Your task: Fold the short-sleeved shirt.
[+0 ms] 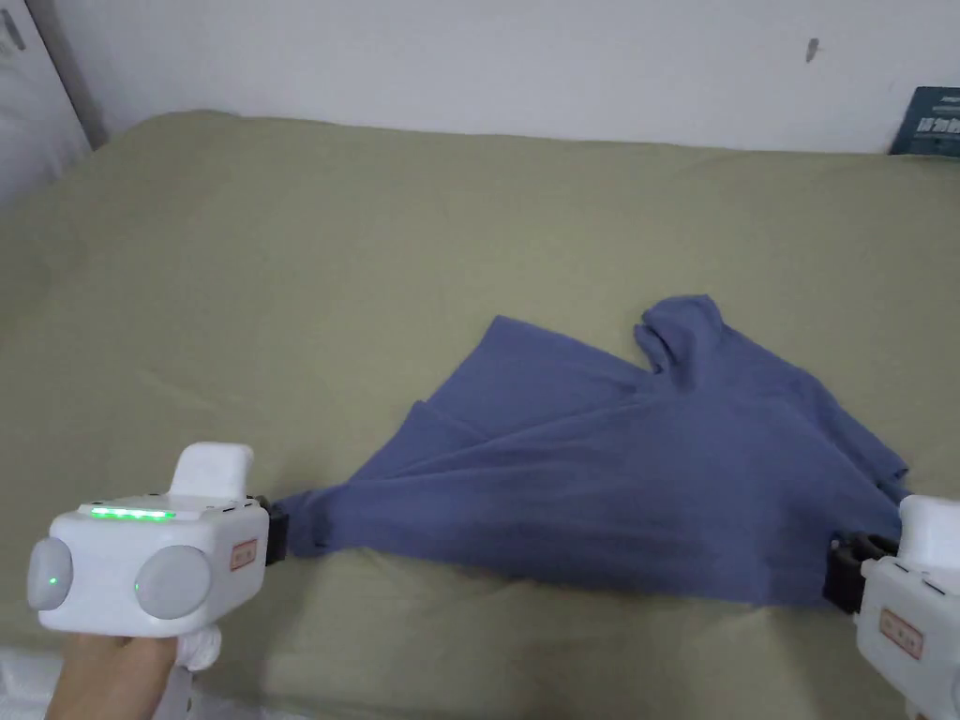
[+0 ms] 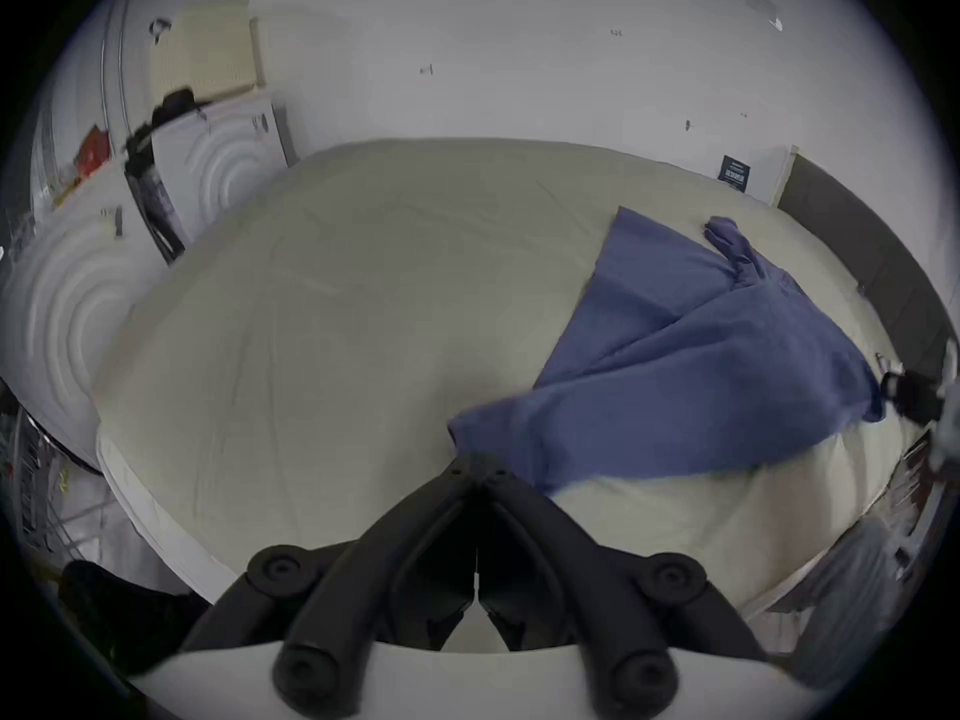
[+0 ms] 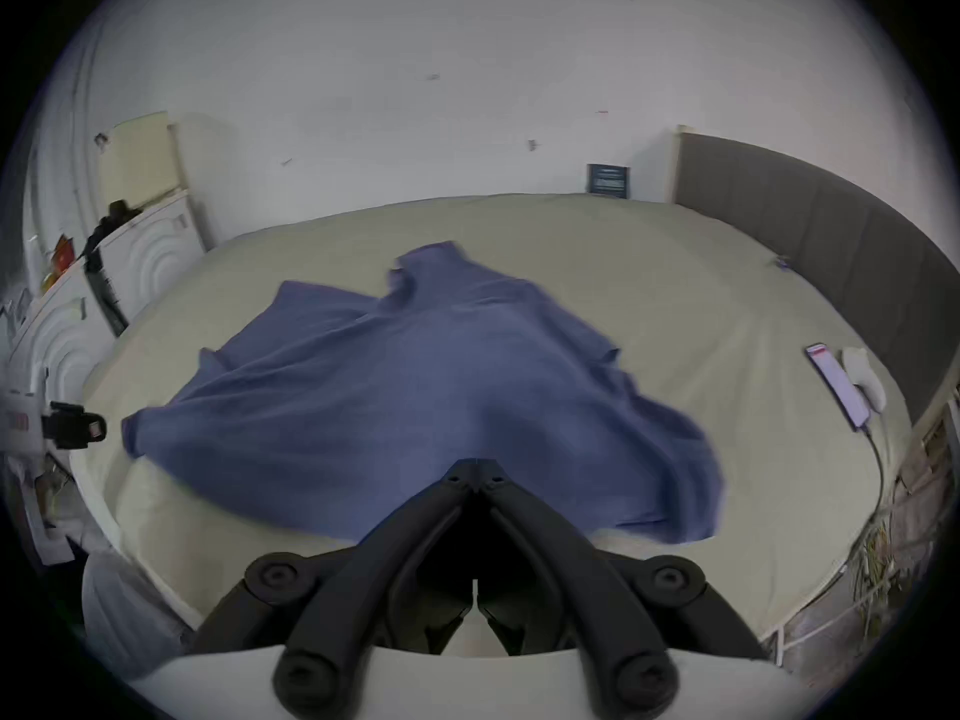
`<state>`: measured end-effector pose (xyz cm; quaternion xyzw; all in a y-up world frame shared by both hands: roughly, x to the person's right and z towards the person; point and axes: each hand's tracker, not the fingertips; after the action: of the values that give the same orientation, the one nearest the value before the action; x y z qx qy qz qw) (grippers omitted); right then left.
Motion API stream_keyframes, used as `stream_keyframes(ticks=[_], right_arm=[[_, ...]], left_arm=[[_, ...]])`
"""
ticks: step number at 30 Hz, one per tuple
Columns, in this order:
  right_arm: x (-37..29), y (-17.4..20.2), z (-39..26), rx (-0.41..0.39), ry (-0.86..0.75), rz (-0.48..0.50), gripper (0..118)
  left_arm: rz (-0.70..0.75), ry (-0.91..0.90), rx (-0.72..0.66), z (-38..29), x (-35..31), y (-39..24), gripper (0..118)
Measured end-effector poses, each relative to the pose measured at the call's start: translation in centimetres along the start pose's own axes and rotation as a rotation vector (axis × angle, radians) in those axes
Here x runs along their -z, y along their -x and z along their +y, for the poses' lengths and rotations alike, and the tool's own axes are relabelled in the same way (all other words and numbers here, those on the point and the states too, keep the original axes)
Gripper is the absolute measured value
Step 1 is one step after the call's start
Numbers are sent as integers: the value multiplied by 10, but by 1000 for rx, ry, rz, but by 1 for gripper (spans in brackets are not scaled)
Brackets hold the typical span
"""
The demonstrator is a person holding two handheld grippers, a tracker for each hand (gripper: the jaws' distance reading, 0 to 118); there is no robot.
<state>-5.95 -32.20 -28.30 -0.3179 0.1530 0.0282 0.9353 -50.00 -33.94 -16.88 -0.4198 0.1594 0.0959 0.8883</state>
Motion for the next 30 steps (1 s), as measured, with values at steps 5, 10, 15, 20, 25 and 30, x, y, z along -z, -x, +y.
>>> stream_keyframes(ticks=[5, 10, 15, 20, 25, 30], right_arm=[[76, -5, -16, -11, 137, 103, 0], [58, 19, -18, -71, 66, 88, 0], [53, 23, -16, -89, 80, 94, 0], [63, 16, -13, -90, 104, 88, 0], [86, 4, 15, -87, 108, 84, 0], [144, -27, 70, -96, 102, 54, 0]], left_arm=[[8, 9, 6, 15, 3, 9, 0], [-63, 63, -25, 39, 33, 28, 37], [-42, 100, 19, 46, 45, 3, 100], [-99, 137, 3, 31, 60, -2, 3], [-74, 127, -13, 30, 82, 16, 3], [-42, 105, 24, 27, 58, -11, 3]])
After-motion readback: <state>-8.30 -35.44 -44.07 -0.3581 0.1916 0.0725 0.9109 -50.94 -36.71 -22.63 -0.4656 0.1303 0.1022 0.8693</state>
